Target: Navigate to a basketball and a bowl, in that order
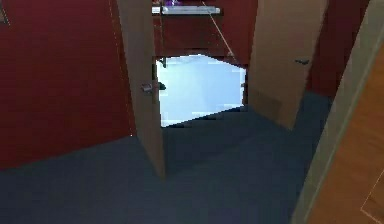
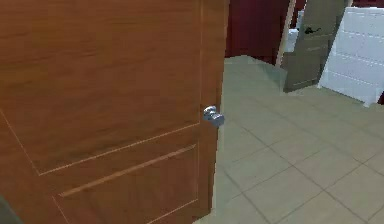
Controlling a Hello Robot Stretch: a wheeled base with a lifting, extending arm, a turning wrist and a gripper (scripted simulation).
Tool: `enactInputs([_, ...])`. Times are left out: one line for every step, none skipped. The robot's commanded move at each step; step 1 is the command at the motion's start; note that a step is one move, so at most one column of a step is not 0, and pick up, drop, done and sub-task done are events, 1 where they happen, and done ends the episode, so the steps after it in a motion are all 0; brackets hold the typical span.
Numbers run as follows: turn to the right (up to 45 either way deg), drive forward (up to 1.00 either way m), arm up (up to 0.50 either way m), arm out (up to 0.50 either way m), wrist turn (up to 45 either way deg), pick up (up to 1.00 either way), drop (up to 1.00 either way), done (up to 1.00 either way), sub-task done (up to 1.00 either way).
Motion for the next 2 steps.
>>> enactInputs([0.0,0.6,0.0,0.0,0.0,0.0,0.0,0.0,0.0])
enactInputs([9.0,0.0,0.0,0.0,0.0,0.0,0.0,0.0,0.0])
